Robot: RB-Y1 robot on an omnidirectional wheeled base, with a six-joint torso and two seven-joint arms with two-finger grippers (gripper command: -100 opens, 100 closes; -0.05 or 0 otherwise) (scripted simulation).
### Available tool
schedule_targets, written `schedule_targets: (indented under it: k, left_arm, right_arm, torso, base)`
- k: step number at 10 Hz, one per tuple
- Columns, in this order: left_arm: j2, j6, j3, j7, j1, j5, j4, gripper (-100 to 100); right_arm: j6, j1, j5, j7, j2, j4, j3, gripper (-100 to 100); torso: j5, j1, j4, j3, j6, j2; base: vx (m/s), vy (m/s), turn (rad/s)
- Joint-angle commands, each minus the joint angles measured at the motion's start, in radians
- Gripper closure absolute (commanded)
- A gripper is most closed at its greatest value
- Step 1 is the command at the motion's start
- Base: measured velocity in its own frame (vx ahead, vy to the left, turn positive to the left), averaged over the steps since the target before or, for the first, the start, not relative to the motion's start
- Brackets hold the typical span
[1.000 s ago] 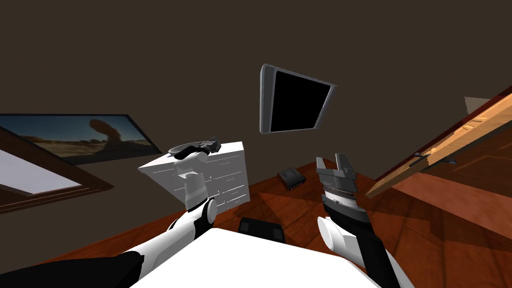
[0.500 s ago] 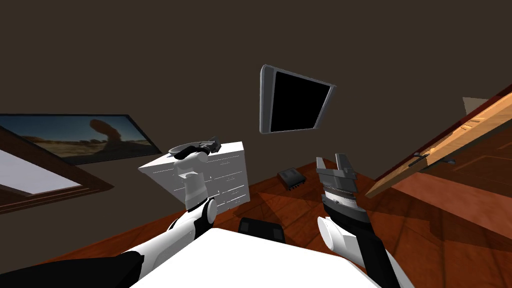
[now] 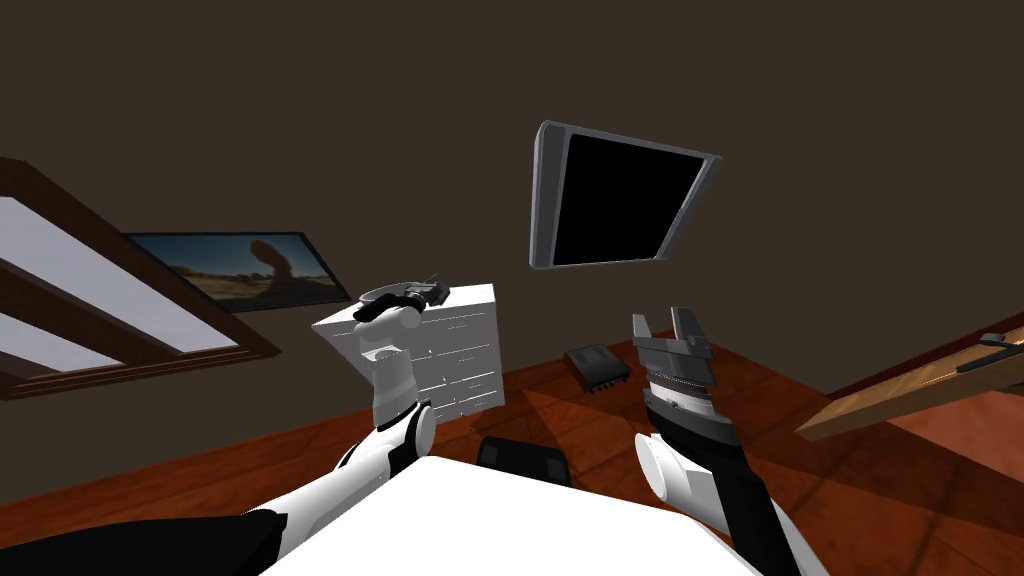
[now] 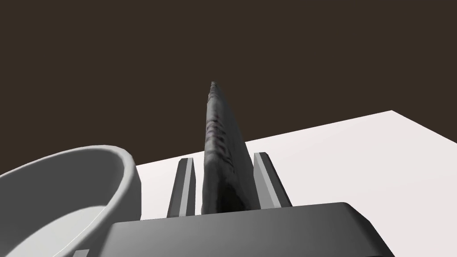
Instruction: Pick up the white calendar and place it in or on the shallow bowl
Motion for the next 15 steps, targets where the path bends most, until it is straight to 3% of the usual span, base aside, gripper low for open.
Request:
schedule_targets:
  k: [1, 2, 5, 8, 12, 15]
  left_arm:
    - [0.0, 0.0, 0.0, 0.0, 0.0, 0.0, 0.0, 0]
    - [0.0, 0.001, 0.005, 0.011, -0.007, 0.006, -0.012, 100]
    - [0.015, 0.004, 0.014, 0.032, -0.027, 0.014, -0.046, 100]
    - [0.058, 0.014, 0.031, 0.067, -0.062, 0.023, -0.104, 100]
    - [0.107, 0.041, 0.05, 0.103, -0.093, 0.029, -0.164, 100]
    - [0.161, 0.09, 0.067, 0.142, -0.113, 0.037, -0.228, 100]
  right_arm:
    - [0.0, 0.0, 0.0, 0.0, 0.0, 0.0, 0.0, 0]
    - [0.0, 0.0, 0.0, 0.0, 0.0, 0.0, 0.0, 0]
    - [0.0, 0.0, 0.0, 0.0, 0.0, 0.0, 0.0, 0]
    - [0.0, 0.0, 0.0, 0.0, 0.0, 0.0, 0.0, 0]
    - [0.0, 0.0, 0.0, 0.0, 0.0, 0.0, 0.0, 0]
    - [0.0, 0.0, 0.0, 0.0, 0.0, 0.0, 0.0, 0]
  torso:
    - [0.0, 0.0, 0.0, 0.0, 0.0, 0.0]
    - [0.0, 0.001, 0.0, 0.001, 0.0, 0.001]
    - [0.002, -0.009, 0.002, 0.013, -0.005, 0.025]
    - [0.001, -0.008, 0.005, 0.017, -0.007, 0.029]
    - [0.002, -0.002, 0.005, 0.013, -0.007, 0.022]
    - [0.001, -0.001, 0.005, 0.013, -0.007, 0.022]
  base:
    - [0.005, -0.003, -0.006]
    - [-0.128, -0.037, 0.087]
    - [-0.223, -0.141, 0.117]
    - [-0.188, -0.119, 0.196]
    - [-0.096, -0.028, 0.119]
    - [-0.084, 0.006, 0.113]
